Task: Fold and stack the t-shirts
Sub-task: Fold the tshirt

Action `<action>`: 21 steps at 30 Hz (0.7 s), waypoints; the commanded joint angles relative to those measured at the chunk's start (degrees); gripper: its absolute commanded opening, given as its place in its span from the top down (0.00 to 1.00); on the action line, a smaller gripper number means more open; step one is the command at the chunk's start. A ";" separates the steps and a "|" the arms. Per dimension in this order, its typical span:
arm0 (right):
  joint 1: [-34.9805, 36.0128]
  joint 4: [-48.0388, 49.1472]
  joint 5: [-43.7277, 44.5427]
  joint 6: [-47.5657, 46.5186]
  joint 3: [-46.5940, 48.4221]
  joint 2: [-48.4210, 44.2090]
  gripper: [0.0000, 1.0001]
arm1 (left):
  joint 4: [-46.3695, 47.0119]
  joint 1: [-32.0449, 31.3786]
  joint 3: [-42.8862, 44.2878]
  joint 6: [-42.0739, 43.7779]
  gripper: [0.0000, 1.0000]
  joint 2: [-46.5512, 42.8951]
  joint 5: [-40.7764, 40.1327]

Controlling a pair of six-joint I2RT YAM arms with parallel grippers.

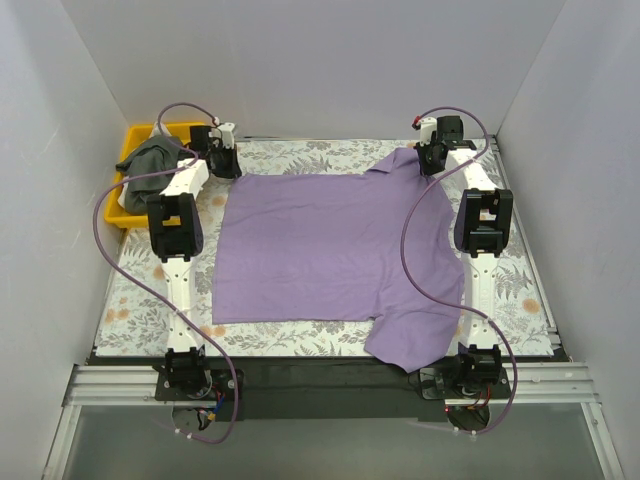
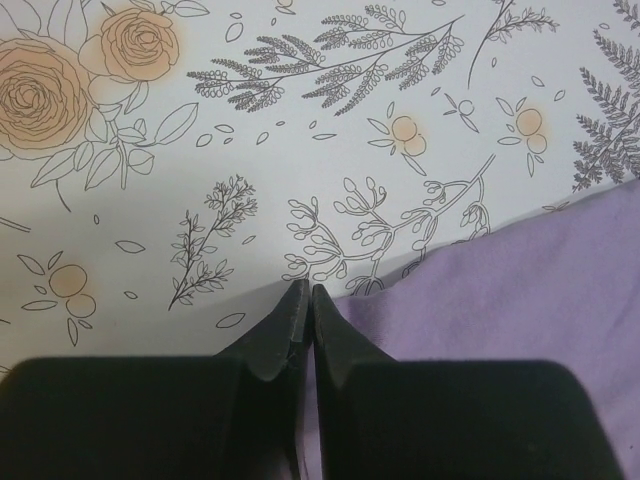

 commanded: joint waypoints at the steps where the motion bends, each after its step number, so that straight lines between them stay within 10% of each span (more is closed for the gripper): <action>1: -0.44 -0.75 1.40 -0.59 0.30 -2.09 0.99 | -0.34 0.66 0.23 -0.07 1.00 -2.57 -1.14; 21: -2.81 1.27 -1.23 0.02 -1.81 -9.74 0.99 | 8.53 3.47 -9.35 -1.65 1.00 -12.94 2.55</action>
